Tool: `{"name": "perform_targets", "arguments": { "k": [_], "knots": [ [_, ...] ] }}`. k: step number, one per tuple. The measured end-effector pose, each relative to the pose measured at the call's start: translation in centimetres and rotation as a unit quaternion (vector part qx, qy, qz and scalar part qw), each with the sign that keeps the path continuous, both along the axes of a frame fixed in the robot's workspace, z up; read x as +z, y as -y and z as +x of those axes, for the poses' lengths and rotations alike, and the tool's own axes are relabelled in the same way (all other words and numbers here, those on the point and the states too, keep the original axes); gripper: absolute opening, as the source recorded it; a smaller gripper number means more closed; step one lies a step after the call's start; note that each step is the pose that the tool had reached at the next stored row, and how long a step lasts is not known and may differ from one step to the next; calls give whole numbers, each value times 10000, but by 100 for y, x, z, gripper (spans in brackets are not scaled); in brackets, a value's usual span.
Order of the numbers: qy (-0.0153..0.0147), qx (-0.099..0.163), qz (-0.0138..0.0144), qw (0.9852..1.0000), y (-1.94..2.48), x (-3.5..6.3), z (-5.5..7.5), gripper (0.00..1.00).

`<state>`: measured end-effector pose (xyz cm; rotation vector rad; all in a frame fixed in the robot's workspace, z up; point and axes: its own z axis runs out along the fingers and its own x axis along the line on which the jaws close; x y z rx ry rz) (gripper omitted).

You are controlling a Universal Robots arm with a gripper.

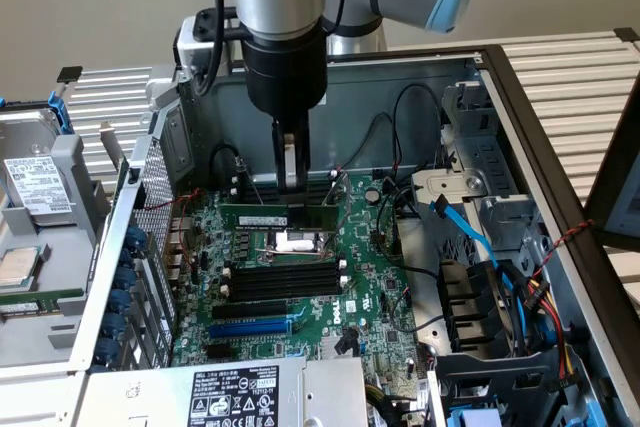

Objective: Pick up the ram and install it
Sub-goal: 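Insert the ram into the slot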

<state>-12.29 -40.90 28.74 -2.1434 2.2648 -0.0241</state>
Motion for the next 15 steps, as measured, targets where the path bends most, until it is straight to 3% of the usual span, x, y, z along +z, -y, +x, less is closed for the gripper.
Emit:
{"name": "perform_targets", "arguments": {
  "k": [7,15],
  "knots": [
    [78,-37,-15,10000,-1,-92,-23,13],
    [144,-61,-20,9999,-2,-215,-90,13]
  ]
}}
